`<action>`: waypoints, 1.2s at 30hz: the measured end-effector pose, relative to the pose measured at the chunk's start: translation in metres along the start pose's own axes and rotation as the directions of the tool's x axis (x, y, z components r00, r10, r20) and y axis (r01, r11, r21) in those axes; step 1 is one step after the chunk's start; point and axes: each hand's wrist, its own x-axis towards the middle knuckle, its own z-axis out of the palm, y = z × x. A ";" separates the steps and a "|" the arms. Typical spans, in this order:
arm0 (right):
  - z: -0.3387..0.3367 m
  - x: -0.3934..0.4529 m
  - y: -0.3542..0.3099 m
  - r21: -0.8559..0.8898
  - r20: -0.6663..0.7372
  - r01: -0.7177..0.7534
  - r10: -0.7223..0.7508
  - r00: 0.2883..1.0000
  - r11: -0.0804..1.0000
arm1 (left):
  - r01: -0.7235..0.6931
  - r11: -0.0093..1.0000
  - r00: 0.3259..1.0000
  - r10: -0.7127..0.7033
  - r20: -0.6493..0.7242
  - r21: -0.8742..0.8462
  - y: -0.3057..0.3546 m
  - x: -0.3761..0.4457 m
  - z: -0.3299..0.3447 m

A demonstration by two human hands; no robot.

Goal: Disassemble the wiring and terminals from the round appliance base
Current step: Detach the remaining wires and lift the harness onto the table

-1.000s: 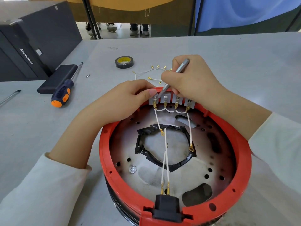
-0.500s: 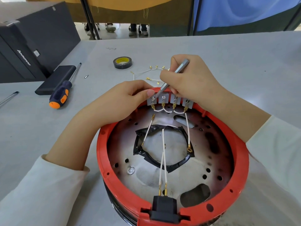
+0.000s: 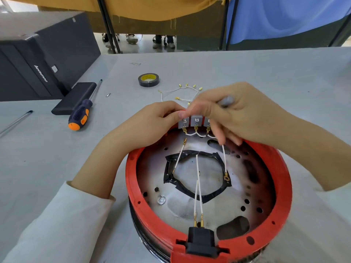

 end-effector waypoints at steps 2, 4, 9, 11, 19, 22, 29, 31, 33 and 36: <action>0.005 -0.003 0.001 -0.214 0.087 0.024 -0.006 0.996 0.977 | 0.008 1.000 1.000 -0.008 -0.005 -0.002 0.000 0.000 0.000; 0.010 -0.003 0.001 -0.475 0.129 0.062 -0.001 0.992 0.878 | 0.020 1.000 1.000 -0.020 -0.004 0.000 0.001 0.001 0.000; 0.022 -0.004 -0.001 -0.753 0.128 0.107 -0.015 0.992 0.650 | 0.020 1.000 1.000 -0.021 -0.006 -0.014 0.000 0.002 0.000; 0.023 -0.006 -0.005 -0.734 0.083 0.063 -0.003 0.997 0.676 | 0.020 1.000 1.000 -0.020 -0.009 -0.022 0.000 0.001 0.001; 0.046 -0.003 -0.014 -0.732 -0.089 -0.168 0.151 0.984 0.661 | 0.023 1.000 1.000 -0.023 -0.010 -0.016 0.002 0.001 0.001; 0.063 0.002 -0.015 -0.770 -0.124 -0.196 0.159 0.979 0.608 | 0.027 0.999 1.000 -0.028 -0.016 -0.036 0.002 0.000 0.001; 0.070 0.006 -0.015 -0.765 -0.160 -0.254 0.207 0.965 0.592 | 0.029 0.999 0.999 -0.030 -0.023 -0.018 0.002 0.000 0.001; 0.070 0.006 -0.016 -0.734 -0.142 -0.267 0.242 0.960 0.625 | 0.029 0.999 0.999 -0.029 -0.022 -0.018 0.002 0.000 0.001; 0.070 0.007 -0.017 -0.700 -0.125 -0.285 0.281 0.952 0.654 | 0.028 0.999 0.999 -0.029 -0.021 -0.019 0.002 0.000 0.001; 0.070 0.006 -0.018 -0.673 -0.110 -0.303 0.314 0.943 0.675 | 0.033 0.999 0.999 -0.033 -0.019 -0.011 0.002 0.000 0.001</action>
